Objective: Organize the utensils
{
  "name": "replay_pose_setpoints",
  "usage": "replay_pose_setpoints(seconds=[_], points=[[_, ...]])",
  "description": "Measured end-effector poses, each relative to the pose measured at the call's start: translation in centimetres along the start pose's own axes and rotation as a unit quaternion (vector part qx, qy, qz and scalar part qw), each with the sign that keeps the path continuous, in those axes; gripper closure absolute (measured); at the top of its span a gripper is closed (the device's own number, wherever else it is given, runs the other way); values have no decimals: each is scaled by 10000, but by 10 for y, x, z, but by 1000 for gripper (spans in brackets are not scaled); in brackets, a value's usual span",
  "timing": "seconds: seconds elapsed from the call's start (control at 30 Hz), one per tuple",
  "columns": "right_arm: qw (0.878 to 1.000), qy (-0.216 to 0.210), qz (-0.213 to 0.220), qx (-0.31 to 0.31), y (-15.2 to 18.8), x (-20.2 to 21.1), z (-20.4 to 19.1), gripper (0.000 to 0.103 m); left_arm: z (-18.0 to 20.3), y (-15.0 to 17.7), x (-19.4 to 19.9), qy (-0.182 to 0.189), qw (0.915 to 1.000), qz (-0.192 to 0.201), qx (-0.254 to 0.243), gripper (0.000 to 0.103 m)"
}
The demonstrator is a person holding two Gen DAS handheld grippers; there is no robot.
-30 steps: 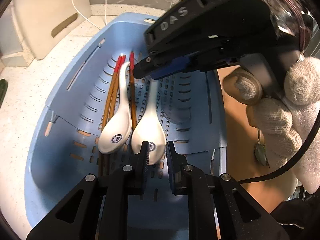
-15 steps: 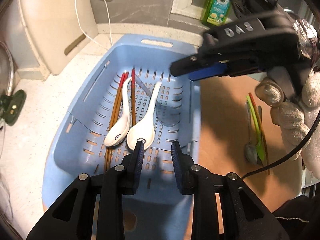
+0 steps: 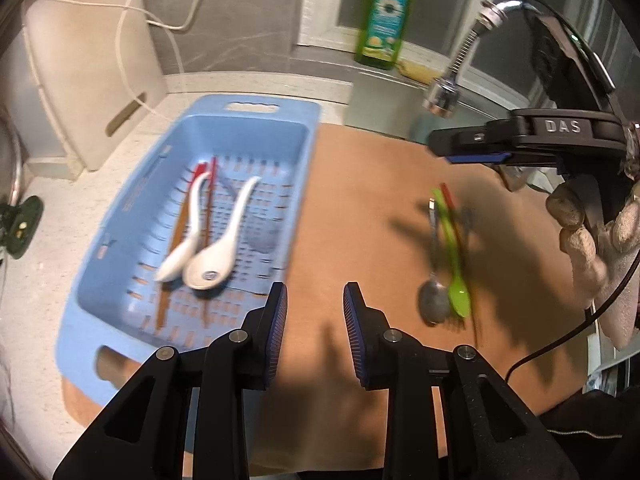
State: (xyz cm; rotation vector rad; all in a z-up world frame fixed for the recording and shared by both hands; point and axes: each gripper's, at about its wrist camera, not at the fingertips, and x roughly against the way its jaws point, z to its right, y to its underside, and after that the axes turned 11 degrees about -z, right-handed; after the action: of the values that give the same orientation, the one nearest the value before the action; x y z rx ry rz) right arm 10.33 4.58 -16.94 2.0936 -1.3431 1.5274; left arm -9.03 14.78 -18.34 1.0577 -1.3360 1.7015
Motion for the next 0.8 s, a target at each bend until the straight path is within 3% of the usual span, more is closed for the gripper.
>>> replay_pose_setpoints(seconds=[0.07, 0.37, 0.53, 0.7, 0.8], points=[[9998, 35, 120, -159, 12, 14, 22, 38, 9, -3, -7, 60, 9999, -57, -91, 76], [9960, 139, -6, -881, 49, 31, 91, 38, 67, -16, -39, 285, 9960, -397, -748, 76], [9913, -20, -236, -1297, 66, 23, 116, 38, 86, -21, -54, 445, 9933, -555, -915, 76], [9864, -284, -422, -1562, 73, 10, 127, 65, 100, -22, -63, 548, 9909, -667, -1035, 76], [9863, -370, -513, -1527, 71, 2, 125, 72, 110, -22, -62, 637, 9894, -661, -1130, 76]])
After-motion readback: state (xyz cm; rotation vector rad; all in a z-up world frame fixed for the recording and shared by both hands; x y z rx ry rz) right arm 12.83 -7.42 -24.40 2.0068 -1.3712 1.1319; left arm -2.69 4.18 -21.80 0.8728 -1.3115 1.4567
